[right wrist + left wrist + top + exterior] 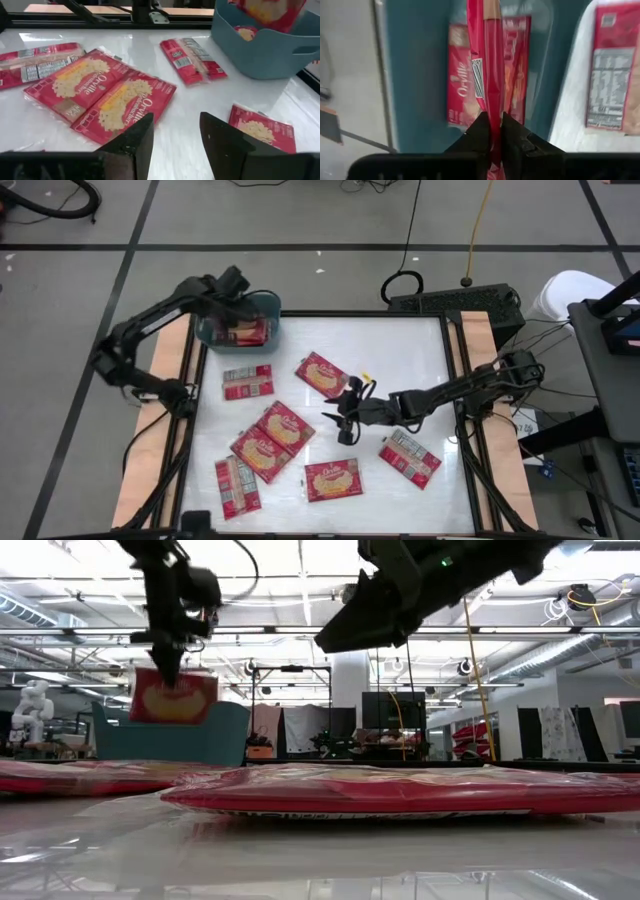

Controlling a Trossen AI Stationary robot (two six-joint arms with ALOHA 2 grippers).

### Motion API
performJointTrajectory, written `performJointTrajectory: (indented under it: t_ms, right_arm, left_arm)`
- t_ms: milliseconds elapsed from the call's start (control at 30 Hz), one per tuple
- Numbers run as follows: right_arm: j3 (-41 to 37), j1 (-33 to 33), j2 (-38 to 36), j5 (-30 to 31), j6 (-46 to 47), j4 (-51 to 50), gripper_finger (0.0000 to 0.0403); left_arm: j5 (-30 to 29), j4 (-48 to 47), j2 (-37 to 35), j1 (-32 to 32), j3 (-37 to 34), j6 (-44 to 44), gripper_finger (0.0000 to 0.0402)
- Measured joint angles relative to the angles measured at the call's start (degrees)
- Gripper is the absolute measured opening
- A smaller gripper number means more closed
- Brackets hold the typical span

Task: Sort popcorn bags into baskets
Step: Put the red popcorn bag into the blue bin

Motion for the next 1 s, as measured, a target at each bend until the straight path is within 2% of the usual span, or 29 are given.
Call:
performJointTrajectory:
  t_ms: [233,467,633,733,867,1000]
  right_arm:
    - [-3.36,1.29,-0.1,-0.06,0.06,5.5,0.0151]
    - [-3.62,1.37,-0.11,-0.04,0.05,5.73,0.0151]
    - [-3.62,1.37,-0.11,-0.06,-0.01,5.72,0.0151]
    - [-3.62,1.37,-0.11,-0.26,0.04,5.68,0.0151]
    - [-3.62,1.37,-0.11,-1.61,0.04,5.7,0.0151]
    - [-3.62,1.37,-0.11,-1.73,0.31,5.7,0.0151]
  left_arm:
    - [0.79,-0.6,7.49,1.72,0.0,4.64,0.0029]
    - [-0.47,-0.24,11.61,3.72,0.0,1.32,0.0031]
    - [-3.4,2.61,11.79,4.38,0.0,-1.38,0.004]
    - [-6.03,4.49,11.81,4.34,-0.02,-3.34,0.0075]
    - [-9.37,7.11,11.81,4.45,-0.3,-5.08,0.0149]
    - [-16.38,12.33,11.81,4.49,-1.36,-8.41,0.022]
